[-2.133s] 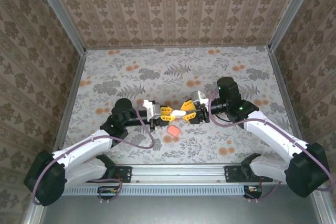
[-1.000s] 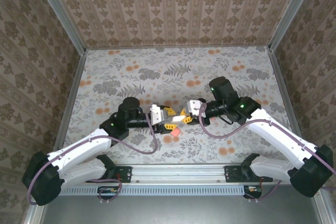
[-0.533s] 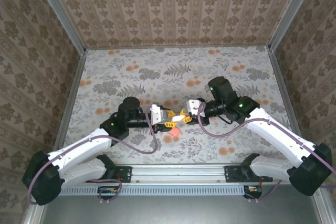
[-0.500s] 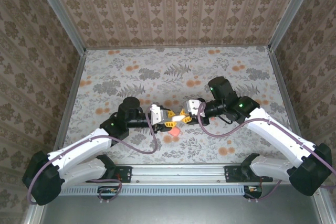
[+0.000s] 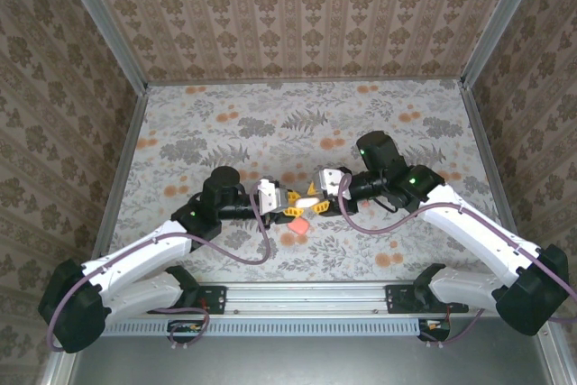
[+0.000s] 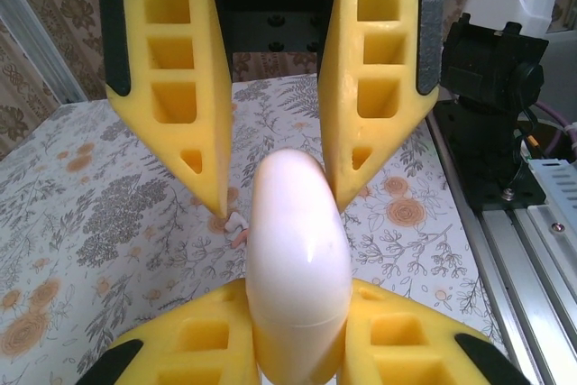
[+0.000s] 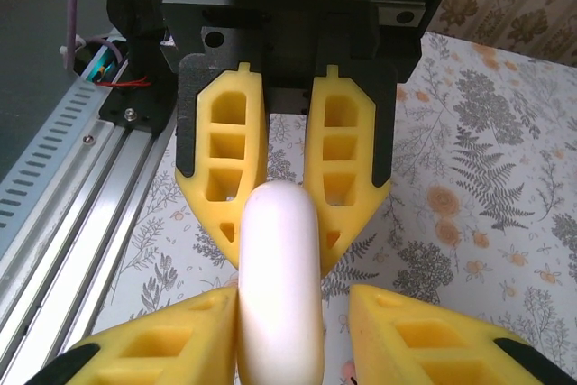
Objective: Insert the wireless bluetooth earbuds into the charging case
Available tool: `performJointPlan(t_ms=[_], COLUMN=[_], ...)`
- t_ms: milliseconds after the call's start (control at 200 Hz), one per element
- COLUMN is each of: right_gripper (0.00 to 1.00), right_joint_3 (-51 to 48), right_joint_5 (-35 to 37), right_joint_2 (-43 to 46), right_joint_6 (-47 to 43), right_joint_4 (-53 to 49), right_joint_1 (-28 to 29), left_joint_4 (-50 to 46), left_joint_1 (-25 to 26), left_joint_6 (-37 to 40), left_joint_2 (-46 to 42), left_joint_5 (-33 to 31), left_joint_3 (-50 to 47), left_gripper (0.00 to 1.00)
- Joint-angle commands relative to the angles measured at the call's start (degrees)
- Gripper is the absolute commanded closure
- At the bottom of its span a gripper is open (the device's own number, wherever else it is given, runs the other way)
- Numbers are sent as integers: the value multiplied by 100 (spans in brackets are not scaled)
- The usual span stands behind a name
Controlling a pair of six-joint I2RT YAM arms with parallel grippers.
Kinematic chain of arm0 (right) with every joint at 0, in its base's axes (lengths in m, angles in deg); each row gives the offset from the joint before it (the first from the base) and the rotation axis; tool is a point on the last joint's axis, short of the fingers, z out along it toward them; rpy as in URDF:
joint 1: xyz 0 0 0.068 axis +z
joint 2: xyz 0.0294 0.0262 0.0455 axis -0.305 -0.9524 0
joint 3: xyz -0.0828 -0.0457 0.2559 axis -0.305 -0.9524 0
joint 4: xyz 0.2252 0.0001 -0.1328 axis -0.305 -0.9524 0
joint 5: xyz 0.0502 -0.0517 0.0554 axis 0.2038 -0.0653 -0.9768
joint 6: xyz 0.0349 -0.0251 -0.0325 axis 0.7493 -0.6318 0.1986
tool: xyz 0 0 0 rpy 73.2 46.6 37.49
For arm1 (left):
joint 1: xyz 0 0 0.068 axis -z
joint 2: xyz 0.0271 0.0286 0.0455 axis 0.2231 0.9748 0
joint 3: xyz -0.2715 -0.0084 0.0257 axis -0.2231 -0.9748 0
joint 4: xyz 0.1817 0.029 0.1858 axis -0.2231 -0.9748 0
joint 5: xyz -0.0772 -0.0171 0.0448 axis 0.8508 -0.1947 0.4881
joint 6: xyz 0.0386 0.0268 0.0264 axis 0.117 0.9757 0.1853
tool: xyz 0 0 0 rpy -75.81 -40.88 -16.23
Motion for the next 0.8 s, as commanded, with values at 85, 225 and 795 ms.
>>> performJointPlan(t_ms=[85,225,795], right_gripper=[63,62,62], right_joint_3=[99,134,136], right_joint_5=[260,152,248], right_joint_2=[-10,10,10], right_joint_6=[313,618,1069], right_joint_4=[413,695,1071], right_joint_1=[-113,-248,-462], left_joint_4=[55,19,156], left_joint_1=[28,23,-12], left_joint_6=[25,27,-42], left_joint_2=[-52,9,23], left_joint_5=[136,167,190], left_joint_3=[185,176,115], left_gripper=[82,82,84])
